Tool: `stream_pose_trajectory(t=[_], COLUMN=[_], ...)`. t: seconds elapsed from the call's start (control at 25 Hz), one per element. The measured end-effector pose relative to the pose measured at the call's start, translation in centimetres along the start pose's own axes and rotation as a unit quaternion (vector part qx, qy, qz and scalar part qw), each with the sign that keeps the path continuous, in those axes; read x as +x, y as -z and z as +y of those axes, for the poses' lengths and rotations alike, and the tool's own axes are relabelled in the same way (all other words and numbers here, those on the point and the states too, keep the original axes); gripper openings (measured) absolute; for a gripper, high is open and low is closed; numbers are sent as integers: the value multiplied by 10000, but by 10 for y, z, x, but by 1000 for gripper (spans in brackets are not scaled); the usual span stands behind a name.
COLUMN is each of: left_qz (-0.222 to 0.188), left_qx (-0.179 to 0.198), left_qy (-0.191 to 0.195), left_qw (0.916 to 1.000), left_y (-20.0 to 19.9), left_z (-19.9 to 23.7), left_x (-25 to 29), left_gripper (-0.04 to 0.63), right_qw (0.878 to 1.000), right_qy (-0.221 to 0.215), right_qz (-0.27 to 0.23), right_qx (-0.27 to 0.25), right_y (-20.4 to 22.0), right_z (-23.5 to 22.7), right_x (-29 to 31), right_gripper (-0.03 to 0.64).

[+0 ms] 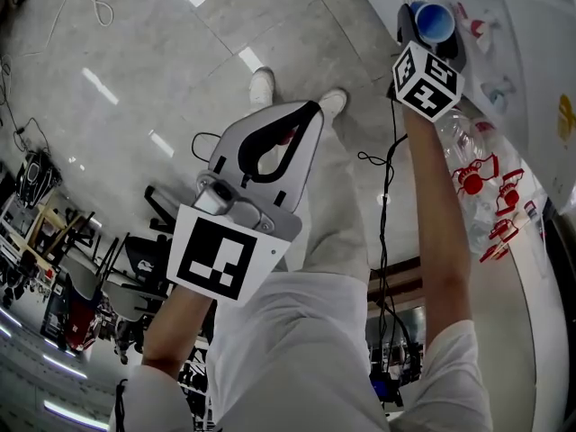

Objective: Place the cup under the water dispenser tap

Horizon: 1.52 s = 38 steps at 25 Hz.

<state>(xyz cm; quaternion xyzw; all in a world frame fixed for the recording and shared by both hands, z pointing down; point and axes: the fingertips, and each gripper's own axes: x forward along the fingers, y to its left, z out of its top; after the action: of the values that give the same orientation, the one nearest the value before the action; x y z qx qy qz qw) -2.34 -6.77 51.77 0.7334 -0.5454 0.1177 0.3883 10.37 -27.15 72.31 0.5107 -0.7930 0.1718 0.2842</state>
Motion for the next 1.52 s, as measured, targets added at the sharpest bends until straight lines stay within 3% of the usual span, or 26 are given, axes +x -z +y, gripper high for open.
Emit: stream_pose_trajectory(t=[0.88, 1.12, 1.52], left_qz=[108, 141, 99], left_qx=[38, 60, 121], left_qy=[86, 89, 119], left_qw=[9999, 9998, 9998], left_y=[3, 6, 5], left_z=[-3, -5, -2], left_x=[7, 5, -5], left_gripper=[8, 8, 6], right_qw=[9997, 9994, 9988], right_qy=[70, 113, 291], right_qz=[220, 261, 304], right_qx=[93, 176, 269], right_y=[16, 19, 20], right_z=[2, -1, -6], right_x=[19, 20, 7], right_gripper=[370, 405, 407])
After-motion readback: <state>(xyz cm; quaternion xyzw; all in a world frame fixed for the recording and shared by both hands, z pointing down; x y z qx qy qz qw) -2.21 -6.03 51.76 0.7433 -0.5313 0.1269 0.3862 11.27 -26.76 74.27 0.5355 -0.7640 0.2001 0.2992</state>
